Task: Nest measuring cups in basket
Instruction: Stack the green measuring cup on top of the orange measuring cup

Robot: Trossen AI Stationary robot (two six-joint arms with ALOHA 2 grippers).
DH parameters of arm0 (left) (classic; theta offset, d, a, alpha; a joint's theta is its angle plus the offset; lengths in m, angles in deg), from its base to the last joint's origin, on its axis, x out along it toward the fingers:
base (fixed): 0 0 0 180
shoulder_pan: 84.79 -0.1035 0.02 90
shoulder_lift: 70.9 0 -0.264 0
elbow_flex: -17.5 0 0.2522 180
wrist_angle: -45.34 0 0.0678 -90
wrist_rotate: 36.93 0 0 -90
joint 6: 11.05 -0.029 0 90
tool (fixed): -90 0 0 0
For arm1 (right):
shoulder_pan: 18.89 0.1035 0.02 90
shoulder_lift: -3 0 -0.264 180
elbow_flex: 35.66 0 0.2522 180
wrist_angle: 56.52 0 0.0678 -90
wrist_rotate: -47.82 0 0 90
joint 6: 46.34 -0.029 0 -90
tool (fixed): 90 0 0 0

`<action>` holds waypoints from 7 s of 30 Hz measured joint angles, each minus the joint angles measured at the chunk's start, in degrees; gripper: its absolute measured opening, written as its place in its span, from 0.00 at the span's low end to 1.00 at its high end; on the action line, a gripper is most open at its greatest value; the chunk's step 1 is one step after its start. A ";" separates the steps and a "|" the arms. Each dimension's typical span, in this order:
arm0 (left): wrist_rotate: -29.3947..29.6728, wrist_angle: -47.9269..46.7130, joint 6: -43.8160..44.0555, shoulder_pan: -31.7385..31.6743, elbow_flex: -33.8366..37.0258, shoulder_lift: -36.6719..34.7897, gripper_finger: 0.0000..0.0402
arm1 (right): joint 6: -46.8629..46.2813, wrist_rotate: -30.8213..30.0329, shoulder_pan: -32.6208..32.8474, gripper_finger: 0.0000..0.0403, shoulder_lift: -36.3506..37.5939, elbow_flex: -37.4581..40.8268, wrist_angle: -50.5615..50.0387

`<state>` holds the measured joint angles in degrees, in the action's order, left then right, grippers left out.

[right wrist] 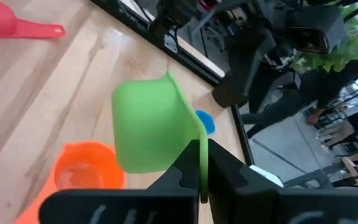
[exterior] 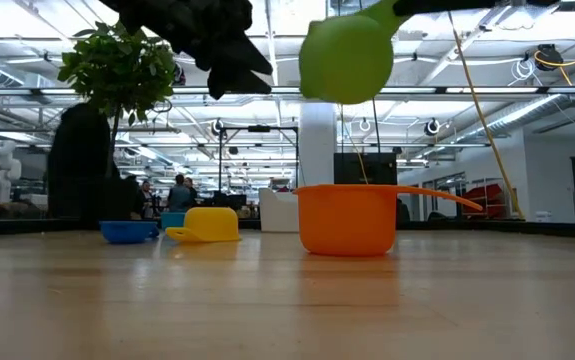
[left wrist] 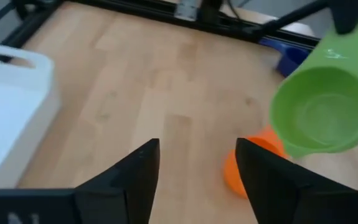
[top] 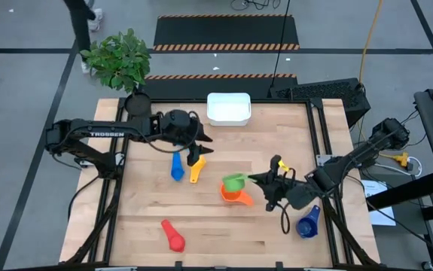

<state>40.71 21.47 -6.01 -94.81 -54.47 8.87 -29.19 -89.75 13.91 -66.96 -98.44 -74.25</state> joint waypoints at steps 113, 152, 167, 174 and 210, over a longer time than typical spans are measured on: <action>10.97 34.43 1.11 20.88 23.06 -11.41 0.46 | -0.16 -16.85 6.53 0.00 -31.47 -16.50 -17.77; 10.85 36.44 1.90 20.28 23.02 -11.41 0.46 | -32.29 17.14 -0.19 0.41 -22.37 -16.50 -24.39; 10.29 37.23 1.81 20.28 23.02 -11.41 0.46 | -58.98 25.35 -2.53 0.42 -20.54 -16.52 -28.69; 10.29 37.37 1.60 20.28 23.02 -11.41 0.46 | -67.73 23.38 -2.80 0.59 -20.58 -16.52 -29.75; 10.27 37.84 1.08 19.10 23.02 -11.41 0.46 | -74.98 26.91 -5.71 0.87 -31.27 -16.52 -24.14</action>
<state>50.98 59.31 -4.93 -75.71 -31.46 -2.54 -104.16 -62.84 8.20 -98.23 -114.96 -98.39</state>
